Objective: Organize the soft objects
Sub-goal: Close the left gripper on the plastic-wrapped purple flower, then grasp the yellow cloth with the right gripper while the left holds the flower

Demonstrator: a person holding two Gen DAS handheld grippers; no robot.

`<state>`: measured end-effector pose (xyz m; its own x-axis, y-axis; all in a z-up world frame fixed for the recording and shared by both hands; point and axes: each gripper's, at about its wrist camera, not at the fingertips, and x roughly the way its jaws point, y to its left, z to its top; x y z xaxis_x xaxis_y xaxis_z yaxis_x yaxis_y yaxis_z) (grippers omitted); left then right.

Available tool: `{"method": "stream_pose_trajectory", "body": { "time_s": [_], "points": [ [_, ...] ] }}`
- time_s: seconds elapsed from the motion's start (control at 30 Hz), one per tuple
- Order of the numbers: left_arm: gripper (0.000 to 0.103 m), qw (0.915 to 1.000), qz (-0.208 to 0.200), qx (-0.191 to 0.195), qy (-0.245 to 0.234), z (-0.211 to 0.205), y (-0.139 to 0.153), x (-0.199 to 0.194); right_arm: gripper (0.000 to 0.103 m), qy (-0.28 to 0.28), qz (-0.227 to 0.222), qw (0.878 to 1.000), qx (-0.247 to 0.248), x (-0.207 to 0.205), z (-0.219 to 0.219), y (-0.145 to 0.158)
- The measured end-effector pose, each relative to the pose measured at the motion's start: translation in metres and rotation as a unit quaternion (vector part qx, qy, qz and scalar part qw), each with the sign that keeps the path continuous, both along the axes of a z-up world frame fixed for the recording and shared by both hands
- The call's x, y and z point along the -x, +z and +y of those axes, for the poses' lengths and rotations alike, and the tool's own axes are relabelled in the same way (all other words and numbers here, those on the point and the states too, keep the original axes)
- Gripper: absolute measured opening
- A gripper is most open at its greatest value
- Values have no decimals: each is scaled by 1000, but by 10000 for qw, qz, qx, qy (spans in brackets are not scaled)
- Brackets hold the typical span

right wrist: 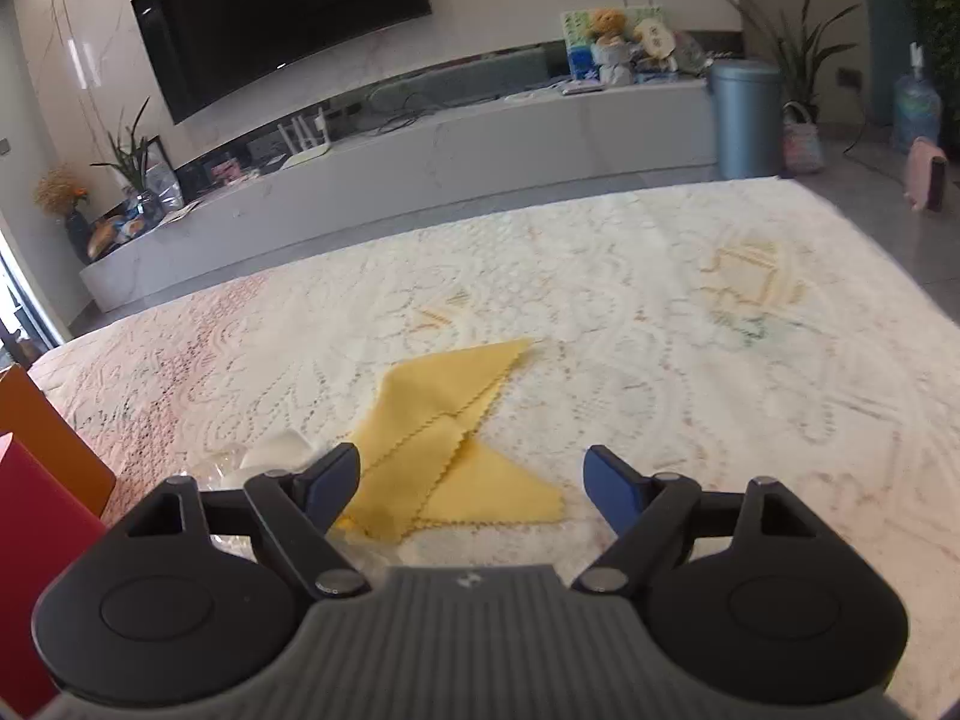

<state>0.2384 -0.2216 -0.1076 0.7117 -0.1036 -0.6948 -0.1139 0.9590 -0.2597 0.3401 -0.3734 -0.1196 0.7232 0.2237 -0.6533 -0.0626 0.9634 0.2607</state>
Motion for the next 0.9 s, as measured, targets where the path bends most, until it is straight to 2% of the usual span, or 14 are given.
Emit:
{"method": "stream_pose_trajectory", "body": {
  "time_s": [0.13, 0.2, 0.23, 0.27, 0.3, 0.33, 0.37, 0.5, 0.63, 0.7, 0.77, 0.83, 0.87, 0.9],
  "points": [
    [54, 9998, 73, 158, -45, 4, 1, -6, 75, -74, 39, 9999, 127, -15, 2, -6],
    [55, 9999, 55, 143, -32, 4, 0, -7, 61, 51, 194, 9998, -40, -17, 1, -10],
    [56, 9999, 38, 146, -29, 4, -1, -7, 58, 121, 175, 9997, 120, -17, 4, -10],
    [57, 9999, 32, 123, -59, 4, -1, -8, 48, 186, 221, 9990, 355, -17, 7, -9],
    [59, 9999, 24, 91, -106, 3, -2, -8, 24, 205, 299, 9977, 581, -18, 9, -7],
    [57, 9999, 11, 50, -116, 2, -2, -9, 7, 250, 419, 9954, 820, -19, 12, -5],
    [56, 10000, 0, 27, -84, 2, -2, -9, 0, 328, 502, 9927, 1047, -19, 15, -4],
    [53, 10000, -12, -2, -86, 1, -2, -11, 0, 895, 441, 9828, 1553, -10, 27, -3],
    [49, 9999, 24, 111, 14, 3, -2, -9, 0, 900, 492, 9790, 1760, -4, 27, 1],
    [49, 10000, 26, 75, 2, 2, -2, -8, 0, 973, 334, 9789, 1769, 0, 24, 3],
    [42, 10000, -7, 15, -33, 1, -2, -7, 3, 1189, 200, 9762, 1805, 7, 22, 5],
    [35, 10000, -52, -42, -72, 0, -2, -6, 13, 1305, 277, 9730, 1883, 8, 23, 3],
    [34, 9999, -85, -52, -37, -1, -1, -5, 32, 1265, 295, 9745, 1831, 8, 21, 2],
    [31, 9999, -119, -60, 5, 0, 0, -4, 44, 1195, 269, 9769, 1750, 7, 18, 1]
  ]
}}
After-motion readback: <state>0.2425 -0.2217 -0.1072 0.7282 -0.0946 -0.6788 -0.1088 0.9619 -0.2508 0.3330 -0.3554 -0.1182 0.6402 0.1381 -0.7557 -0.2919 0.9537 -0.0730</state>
